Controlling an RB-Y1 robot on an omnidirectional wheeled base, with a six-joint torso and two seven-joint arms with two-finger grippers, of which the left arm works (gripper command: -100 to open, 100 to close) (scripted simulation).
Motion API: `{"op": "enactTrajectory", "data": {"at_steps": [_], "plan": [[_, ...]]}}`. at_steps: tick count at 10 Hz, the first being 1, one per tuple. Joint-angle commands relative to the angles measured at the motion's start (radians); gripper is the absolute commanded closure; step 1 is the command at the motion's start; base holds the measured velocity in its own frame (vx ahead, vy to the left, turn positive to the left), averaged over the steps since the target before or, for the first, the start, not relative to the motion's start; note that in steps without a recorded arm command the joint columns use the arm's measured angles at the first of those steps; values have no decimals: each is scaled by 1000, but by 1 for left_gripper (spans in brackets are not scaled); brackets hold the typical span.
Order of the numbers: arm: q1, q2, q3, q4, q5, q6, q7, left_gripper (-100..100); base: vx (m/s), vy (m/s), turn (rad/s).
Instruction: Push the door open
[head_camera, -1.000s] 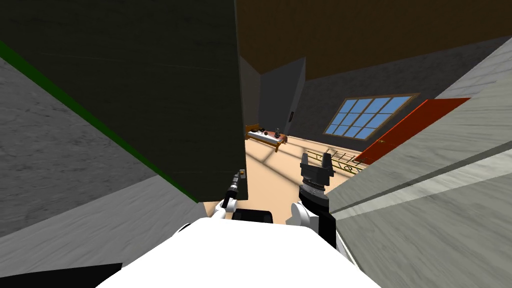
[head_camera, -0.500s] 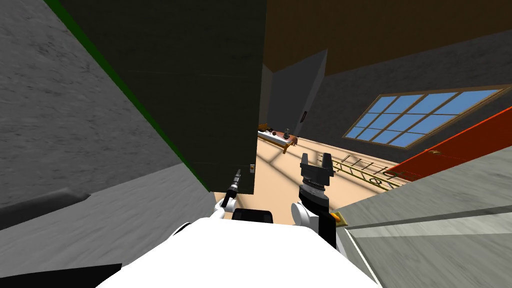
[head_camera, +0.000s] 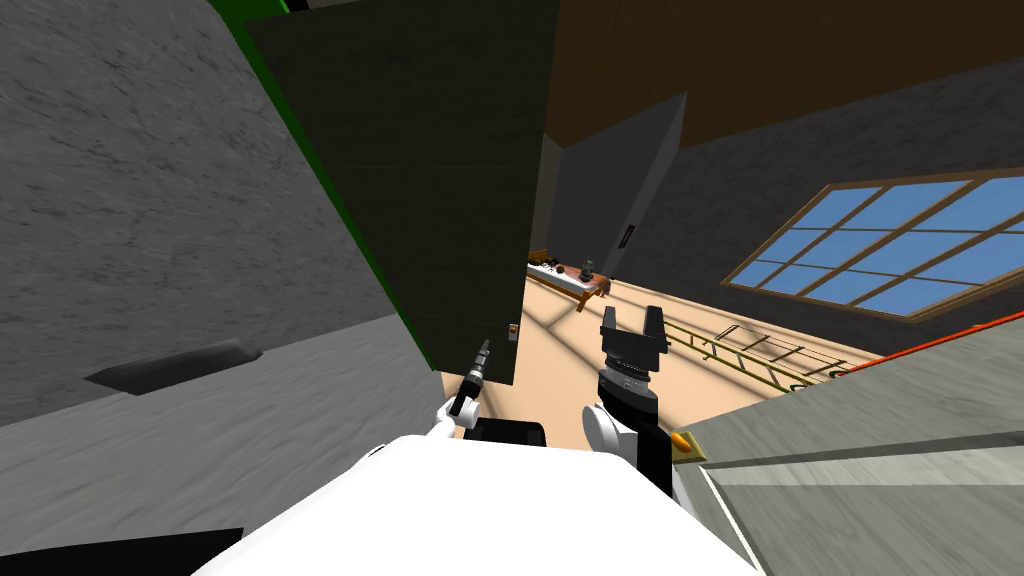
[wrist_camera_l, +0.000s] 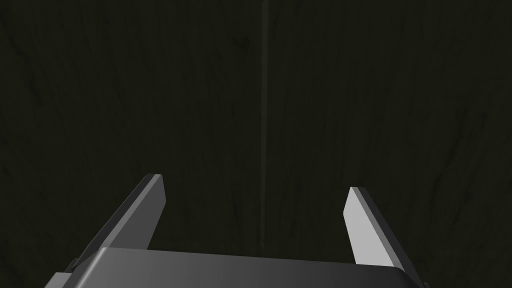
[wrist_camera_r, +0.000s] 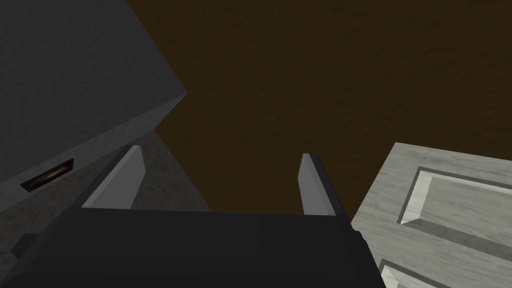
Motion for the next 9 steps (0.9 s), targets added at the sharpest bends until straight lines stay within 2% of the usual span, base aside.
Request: {"op": "enactTrajectory", "data": {"at_steps": [1,5,6,7,9], "plan": [[-9,-28,-25,11,2,-4,3,-100,-78,-75,197],[-9,-54,-45,6,3,0,5,-100,-110,-158,78],[-16,-50,-41,22,4,-8,7,-100,-56,-91,22],[-16,-41,-41,23,4,-9,7,-100,66,71,2],[-17,-25,-40,23,4,-10,7,-100,105,167,-4]]}}
